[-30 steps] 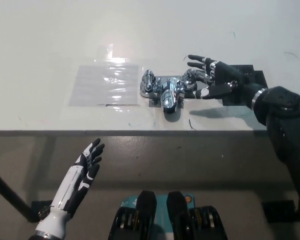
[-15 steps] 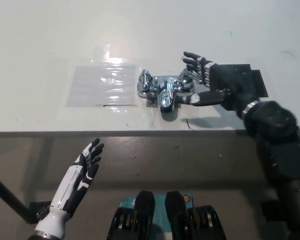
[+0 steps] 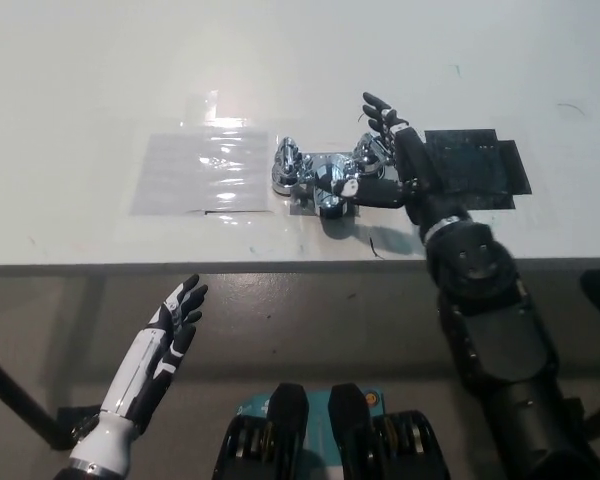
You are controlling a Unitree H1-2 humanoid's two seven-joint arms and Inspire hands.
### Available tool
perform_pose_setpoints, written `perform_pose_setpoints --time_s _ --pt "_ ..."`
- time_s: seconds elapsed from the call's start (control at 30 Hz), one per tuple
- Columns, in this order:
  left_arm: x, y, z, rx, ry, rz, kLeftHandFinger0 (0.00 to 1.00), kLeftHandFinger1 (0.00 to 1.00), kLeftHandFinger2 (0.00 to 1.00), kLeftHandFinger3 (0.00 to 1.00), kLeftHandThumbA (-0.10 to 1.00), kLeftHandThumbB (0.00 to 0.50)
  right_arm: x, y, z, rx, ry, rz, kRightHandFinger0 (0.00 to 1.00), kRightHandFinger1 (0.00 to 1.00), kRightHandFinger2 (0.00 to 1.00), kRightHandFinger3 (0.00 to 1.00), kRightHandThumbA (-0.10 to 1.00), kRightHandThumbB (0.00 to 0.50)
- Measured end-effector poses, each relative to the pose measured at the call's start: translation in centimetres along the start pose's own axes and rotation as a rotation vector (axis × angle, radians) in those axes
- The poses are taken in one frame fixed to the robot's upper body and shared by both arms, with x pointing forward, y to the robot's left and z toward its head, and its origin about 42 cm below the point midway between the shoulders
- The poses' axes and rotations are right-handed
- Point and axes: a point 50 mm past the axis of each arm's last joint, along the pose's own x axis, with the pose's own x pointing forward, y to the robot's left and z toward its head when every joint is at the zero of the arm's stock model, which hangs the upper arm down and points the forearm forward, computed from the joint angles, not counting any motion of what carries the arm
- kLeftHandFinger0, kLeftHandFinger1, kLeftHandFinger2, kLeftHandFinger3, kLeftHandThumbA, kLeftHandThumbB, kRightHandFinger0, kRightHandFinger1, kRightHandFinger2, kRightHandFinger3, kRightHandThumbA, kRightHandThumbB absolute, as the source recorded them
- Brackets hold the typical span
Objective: The faucet is at the center of the desk and the robot turn off the faucet by turning the right faucet handle using the right hand
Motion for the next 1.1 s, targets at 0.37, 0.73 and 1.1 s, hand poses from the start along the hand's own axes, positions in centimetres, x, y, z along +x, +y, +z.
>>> perform_pose_setpoints --time_s 0.37,0.73,1.1 --pt "0.1 0.1 0.0 -0.002 0.001 0.003 1.0 1.0 1.0 1.0 0.94 0.229 0.3 2.0 -1.4 0.035 0.029 -0.22 1.0 1.0 1.0 1.0 1.0 0.079" --pt "0.1 0.1 0.0 -0.002 0.004 0.002 1.0 1.0 1.0 1.0 0.95 0.234 -0.4 4.3 -2.9 0.023 0.084 -0.394 1.0 1.0 1.0 1.0 1.0 0.005" --pt "0.1 0.2 0.0 0.0 0.003 0.002 1.0 1.0 1.0 1.0 0.94 0.232 -0.9 4.4 -2.1 0.012 0.001 -0.591 1.0 1.0 1.0 1.0 1.0 0.03"
